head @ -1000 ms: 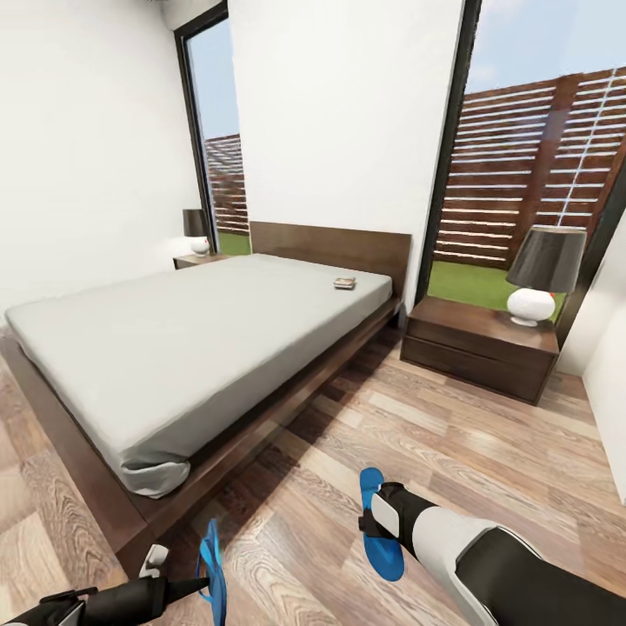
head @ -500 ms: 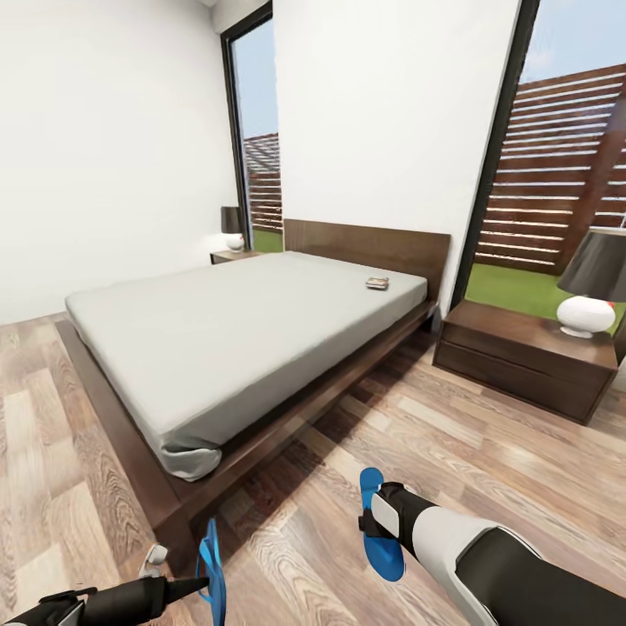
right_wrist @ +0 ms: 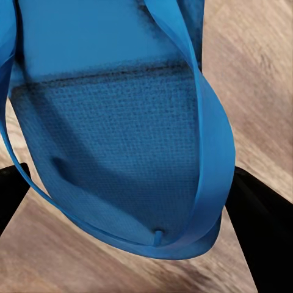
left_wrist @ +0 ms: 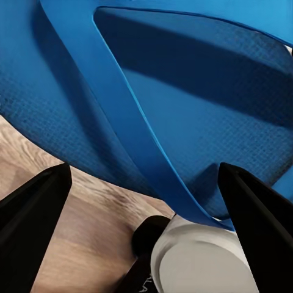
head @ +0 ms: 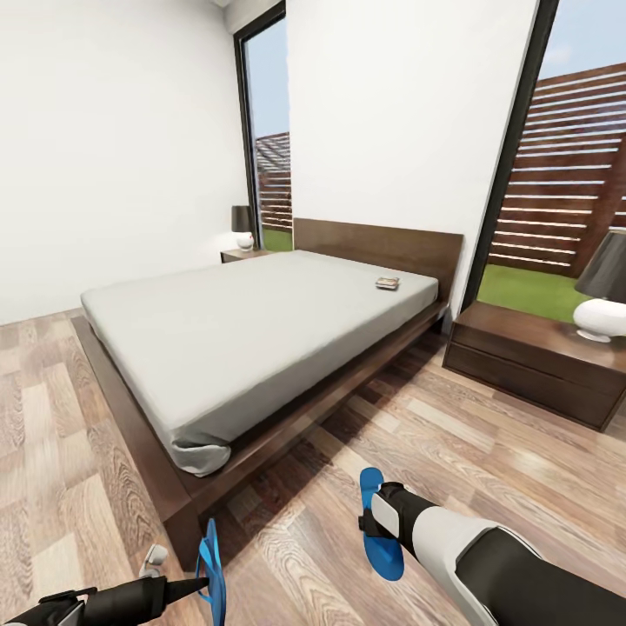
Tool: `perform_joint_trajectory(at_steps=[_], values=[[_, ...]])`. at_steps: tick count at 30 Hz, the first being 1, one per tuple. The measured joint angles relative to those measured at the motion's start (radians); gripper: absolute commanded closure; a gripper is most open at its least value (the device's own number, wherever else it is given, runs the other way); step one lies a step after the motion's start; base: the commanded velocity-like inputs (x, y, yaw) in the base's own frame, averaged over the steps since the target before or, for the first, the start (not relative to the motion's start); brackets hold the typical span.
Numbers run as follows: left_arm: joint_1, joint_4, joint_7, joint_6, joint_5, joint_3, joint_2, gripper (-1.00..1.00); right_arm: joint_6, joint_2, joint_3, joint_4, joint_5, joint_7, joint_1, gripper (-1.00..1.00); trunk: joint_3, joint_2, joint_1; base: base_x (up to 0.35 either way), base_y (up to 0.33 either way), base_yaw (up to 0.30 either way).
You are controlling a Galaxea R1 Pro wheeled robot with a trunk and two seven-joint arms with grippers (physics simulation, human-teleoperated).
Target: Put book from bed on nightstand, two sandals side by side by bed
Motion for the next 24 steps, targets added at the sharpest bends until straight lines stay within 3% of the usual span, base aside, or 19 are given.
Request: perform_joint_trajectory(at_steps=[6, 24], values=[[0.0, 0.0, 0.0, 0.0, 0.0, 0.0, 0.002, 1.0, -0.006, 0.0, 0.0, 0.0, -0.001, 0.0, 0.0, 1.0, 0.0, 0.0, 0.0, 0.0, 0.0, 0.094], [0.0, 0.0, -0.002, 0.002, 0.001, 0.0, 0.01, 1.0, -0.028, 0.0, -0.001, 0.0, 0.001, -0.001, 0.0, 1.0, -0.007, 0.0, 0.0, 0.0, 0.0, 0.243]])
